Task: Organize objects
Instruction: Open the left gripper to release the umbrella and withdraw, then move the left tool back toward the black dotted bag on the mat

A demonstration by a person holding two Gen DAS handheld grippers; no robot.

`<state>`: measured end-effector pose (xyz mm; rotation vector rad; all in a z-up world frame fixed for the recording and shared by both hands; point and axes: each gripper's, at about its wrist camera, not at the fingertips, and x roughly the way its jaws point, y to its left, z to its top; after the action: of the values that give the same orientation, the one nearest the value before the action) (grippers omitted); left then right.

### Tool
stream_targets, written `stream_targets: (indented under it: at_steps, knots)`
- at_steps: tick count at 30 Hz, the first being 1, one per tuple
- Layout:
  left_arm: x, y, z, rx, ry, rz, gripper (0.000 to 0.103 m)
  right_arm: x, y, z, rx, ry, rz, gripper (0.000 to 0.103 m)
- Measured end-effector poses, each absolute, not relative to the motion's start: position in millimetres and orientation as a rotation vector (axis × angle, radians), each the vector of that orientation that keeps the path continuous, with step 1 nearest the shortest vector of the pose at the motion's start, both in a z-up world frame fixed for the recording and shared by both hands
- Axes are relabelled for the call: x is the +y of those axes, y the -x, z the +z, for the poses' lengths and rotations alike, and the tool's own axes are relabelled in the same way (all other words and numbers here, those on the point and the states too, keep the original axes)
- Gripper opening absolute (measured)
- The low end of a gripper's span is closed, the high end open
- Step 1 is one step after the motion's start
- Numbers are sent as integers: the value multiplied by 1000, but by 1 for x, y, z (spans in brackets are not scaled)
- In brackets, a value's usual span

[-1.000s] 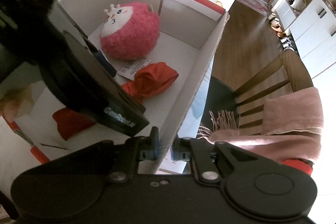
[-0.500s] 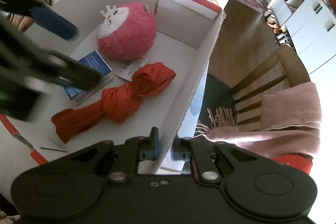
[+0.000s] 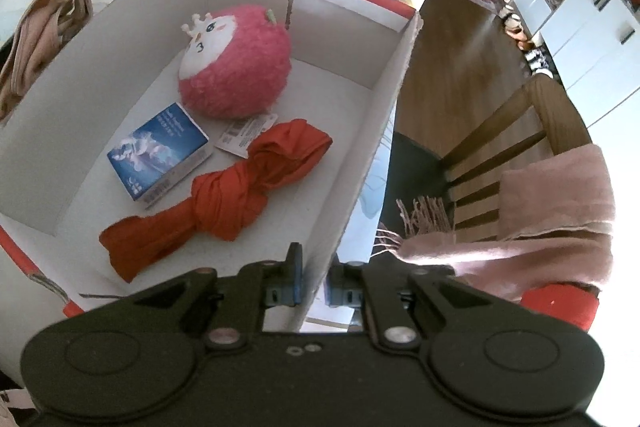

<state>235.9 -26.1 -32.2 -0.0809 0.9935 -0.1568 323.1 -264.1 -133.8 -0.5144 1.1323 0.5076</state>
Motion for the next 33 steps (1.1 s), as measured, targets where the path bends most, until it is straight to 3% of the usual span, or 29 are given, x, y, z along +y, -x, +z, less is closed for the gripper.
stream_targets:
  at_steps: [2, 10, 17, 28, 29, 31, 33]
  knots:
    - [-2, -226, -34, 993, 116, -108, 81, -265, -324, -133, 1137, 504, 497, 9]
    - [72, -210, -54, 1010, 161, 51, 82, -267, -326, -123, 1153, 444, 448, 11]
    - [118, -211, -78, 1006, 122, 159, 82, -265, -321, -119, 1149, 435, 408, 5]
    - [144, -225, -119, 1050, 29, 202, 82, -261, -320, -120, 1154, 440, 373, 5]
    - [145, -226, -121, 1053, 26, 201, 80, -260, -320, -120, 1154, 441, 370, 6]
    - [145, -227, -125, 1060, 12, 200, 63, -260, -320, -120, 1156, 442, 366, 6]
    - [146, -229, -130, 1073, 1, 195, 53, -260, -320, -120, 1157, 444, 364, 6]
